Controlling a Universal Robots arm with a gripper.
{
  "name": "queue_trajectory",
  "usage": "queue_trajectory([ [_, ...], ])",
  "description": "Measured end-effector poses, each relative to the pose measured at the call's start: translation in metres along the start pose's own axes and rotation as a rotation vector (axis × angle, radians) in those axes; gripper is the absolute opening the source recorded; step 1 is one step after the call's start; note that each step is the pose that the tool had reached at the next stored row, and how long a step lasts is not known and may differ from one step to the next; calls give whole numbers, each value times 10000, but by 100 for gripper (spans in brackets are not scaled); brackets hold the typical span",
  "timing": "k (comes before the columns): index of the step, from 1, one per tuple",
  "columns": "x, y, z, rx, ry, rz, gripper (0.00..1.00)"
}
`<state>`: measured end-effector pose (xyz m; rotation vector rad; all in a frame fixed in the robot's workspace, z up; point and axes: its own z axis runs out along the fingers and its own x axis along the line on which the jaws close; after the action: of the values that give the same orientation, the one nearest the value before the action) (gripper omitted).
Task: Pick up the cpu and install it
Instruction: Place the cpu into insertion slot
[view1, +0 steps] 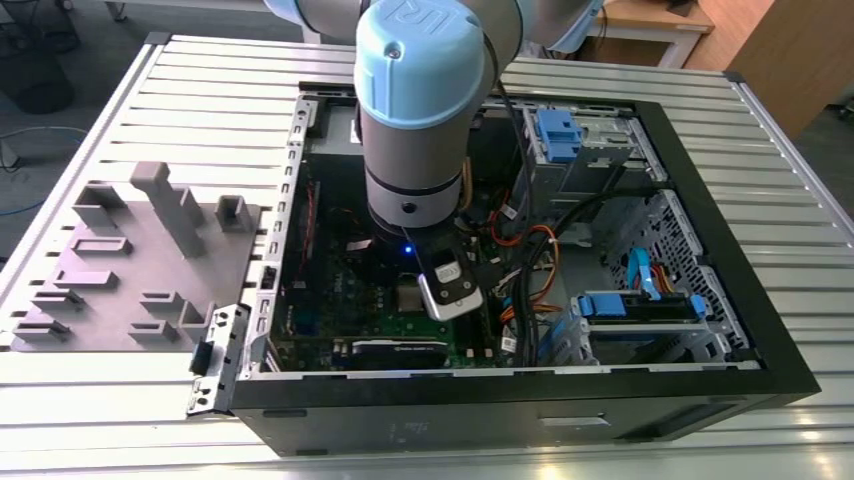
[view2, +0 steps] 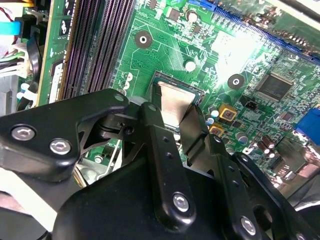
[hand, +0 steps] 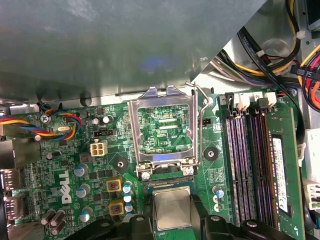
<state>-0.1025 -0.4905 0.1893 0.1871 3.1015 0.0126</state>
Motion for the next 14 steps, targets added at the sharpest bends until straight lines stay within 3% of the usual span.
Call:
queue_trajectory([
  [9, 0, 0, 0, 0, -1, -1, 39],
  [14, -1, 3, -35, -15, -4, 1, 39],
])
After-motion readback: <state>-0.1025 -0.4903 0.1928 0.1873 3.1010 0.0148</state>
